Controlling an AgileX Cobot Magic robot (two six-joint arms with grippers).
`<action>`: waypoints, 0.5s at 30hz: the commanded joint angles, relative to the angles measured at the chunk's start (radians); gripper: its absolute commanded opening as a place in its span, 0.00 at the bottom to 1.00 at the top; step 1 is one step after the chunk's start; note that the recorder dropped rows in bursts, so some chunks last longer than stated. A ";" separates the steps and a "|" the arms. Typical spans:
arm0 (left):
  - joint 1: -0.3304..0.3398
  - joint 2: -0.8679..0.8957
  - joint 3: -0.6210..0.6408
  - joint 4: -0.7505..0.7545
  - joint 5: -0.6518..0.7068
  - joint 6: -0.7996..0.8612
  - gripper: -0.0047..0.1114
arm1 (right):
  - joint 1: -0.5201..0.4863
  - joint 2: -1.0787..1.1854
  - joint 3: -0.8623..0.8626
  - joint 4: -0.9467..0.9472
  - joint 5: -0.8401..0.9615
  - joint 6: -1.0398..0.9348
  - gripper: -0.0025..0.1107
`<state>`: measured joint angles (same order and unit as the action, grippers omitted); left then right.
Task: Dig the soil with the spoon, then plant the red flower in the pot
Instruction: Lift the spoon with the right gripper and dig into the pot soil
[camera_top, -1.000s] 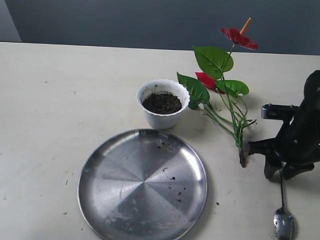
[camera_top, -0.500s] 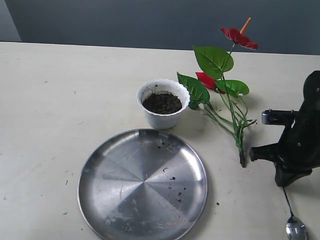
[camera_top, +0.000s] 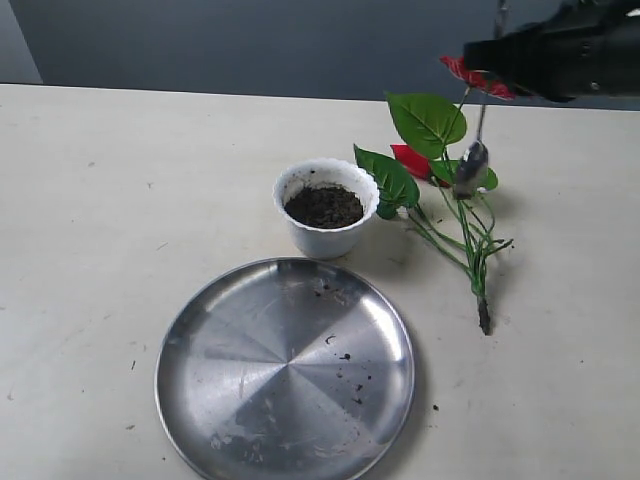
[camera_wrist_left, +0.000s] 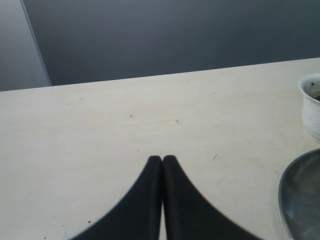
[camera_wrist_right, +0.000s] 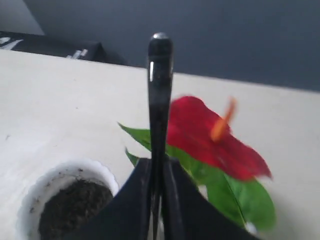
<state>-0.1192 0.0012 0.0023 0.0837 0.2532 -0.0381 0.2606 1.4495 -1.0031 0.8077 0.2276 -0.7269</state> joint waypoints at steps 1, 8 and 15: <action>-0.005 -0.001 -0.002 0.001 -0.014 -0.004 0.05 | 0.131 0.157 -0.114 0.121 -0.073 -0.286 0.02; -0.005 -0.001 -0.002 0.001 -0.014 -0.004 0.05 | 0.234 0.387 -0.309 0.118 -0.099 -0.316 0.02; -0.005 -0.001 -0.002 0.001 -0.014 -0.004 0.05 | 0.283 0.487 -0.373 0.118 -0.108 -0.325 0.02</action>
<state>-0.1192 0.0012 0.0023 0.0837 0.2532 -0.0381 0.5328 1.9110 -1.3583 0.9239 0.1333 -1.0382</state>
